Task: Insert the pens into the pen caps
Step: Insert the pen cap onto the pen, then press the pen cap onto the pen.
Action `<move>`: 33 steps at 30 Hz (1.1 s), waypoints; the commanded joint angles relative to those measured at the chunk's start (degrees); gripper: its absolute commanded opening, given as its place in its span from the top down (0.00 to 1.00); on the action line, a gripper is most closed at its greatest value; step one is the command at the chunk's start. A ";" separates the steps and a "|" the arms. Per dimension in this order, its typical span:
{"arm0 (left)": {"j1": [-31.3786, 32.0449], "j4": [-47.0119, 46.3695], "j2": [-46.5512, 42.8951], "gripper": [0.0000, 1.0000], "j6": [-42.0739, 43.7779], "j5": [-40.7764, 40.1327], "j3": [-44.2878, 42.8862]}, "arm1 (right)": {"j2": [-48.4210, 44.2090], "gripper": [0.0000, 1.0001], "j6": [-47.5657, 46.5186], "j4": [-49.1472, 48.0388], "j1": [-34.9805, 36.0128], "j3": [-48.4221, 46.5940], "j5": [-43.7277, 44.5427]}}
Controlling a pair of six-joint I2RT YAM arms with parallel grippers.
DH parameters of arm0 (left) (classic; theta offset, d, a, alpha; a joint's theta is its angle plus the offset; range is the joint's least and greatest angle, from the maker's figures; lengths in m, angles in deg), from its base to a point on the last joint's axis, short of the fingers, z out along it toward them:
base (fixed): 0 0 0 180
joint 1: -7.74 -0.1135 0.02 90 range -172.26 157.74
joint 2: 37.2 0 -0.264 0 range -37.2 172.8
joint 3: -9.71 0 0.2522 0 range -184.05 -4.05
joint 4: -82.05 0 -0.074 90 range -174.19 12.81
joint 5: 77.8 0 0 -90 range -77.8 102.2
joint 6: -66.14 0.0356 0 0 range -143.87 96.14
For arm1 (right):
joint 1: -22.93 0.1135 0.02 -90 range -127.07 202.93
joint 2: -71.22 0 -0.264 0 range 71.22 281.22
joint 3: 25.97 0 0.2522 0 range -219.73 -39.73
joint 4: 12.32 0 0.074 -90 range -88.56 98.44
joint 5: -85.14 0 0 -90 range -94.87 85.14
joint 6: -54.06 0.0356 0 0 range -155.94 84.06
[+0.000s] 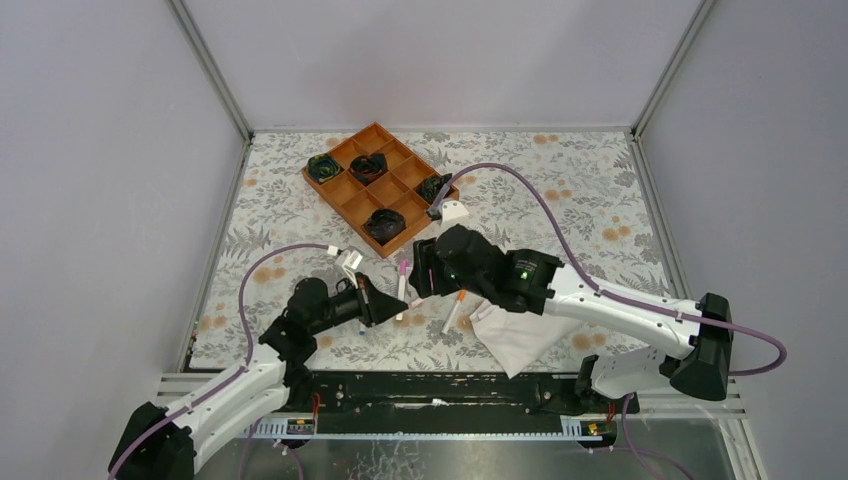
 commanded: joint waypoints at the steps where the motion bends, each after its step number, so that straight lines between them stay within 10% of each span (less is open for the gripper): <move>1: -0.18 -5.56 -3.16 1.00 2.94 2.65 0.87 | -3.19 0.37 -5.69 -7.56 -5.14 3.12 -13.65; 14: 1.08 -14.43 -9.88 1.00 -0.44 9.17 1.05 | -9.21 0.15 -10.41 -15.75 -11.75 3.86 -27.57; 33: 3.15 -14.45 -9.82 1.00 -1.52 11.03 -0.36 | -3.37 0.48 -7.93 -20.69 -12.42 3.59 -34.50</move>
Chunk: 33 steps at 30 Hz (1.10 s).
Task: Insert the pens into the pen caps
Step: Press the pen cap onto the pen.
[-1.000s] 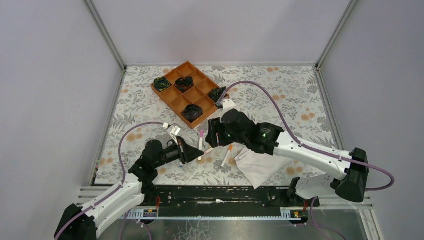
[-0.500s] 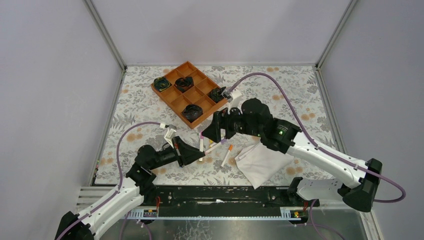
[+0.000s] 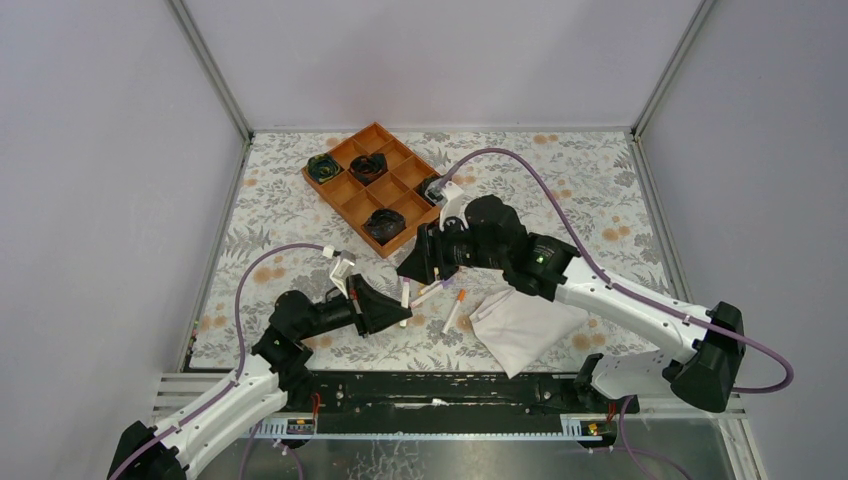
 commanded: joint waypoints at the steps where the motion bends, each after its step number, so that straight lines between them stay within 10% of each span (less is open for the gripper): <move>1: 0.46 -3.36 -0.55 1.00 -0.24 1.43 -1.94 | 0.06 0.48 0.53 -3.78 -0.35 -0.90 -2.06; 33: 1.04 -2.56 -0.19 1.00 -0.80 1.67 -2.49 | 2.21 0.85 0.92 -4.37 -0.36 2.04 -6.37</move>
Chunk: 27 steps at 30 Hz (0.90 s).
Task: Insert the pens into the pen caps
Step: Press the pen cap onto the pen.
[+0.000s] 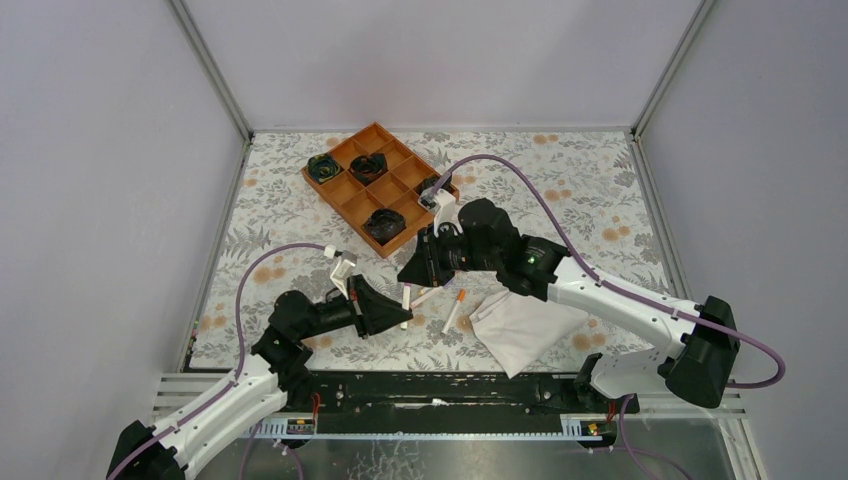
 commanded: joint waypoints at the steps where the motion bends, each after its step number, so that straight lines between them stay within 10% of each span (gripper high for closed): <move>1: 0.35 -2.67 0.08 1.00 -0.46 1.32 -1.96 | 0.28 0.89 -0.13 -2.63 -0.30 0.45 -2.41; 27: -2.47 13.64 8.19 1.00 2.17 -0.28 -13.63 | -2.91 1.00 8.96 -7.88 0.00 8.23 -12.87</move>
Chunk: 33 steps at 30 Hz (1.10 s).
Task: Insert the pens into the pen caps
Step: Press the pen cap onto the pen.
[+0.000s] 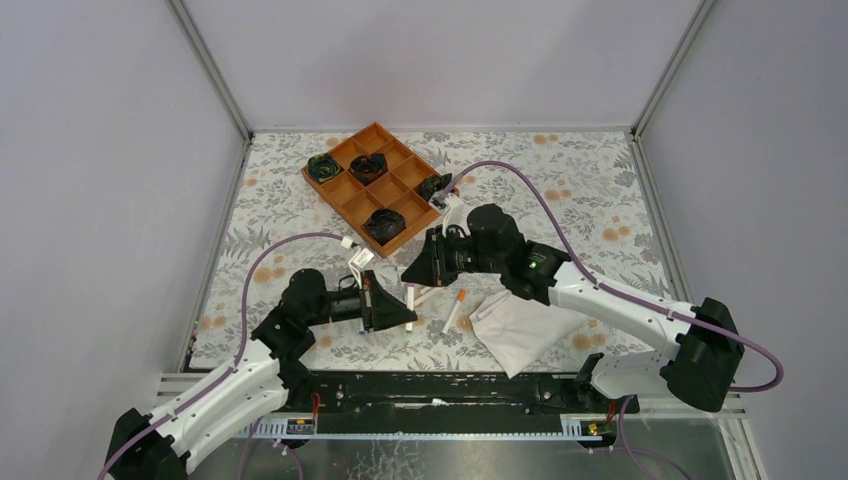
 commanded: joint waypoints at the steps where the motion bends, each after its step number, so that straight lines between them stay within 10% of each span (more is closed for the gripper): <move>1: -2.91 -4.42 2.54 1.00 -0.02 -0.12 -4.36 | -2.33 1.00 2.25 -0.06 1.94 1.75 -10.68; 33: -10.80 12.67 7.29 1.00 11.58 -0.54 -17.00 | -1.27 1.00 5.48 4.84 7.88 -1.39 -22.53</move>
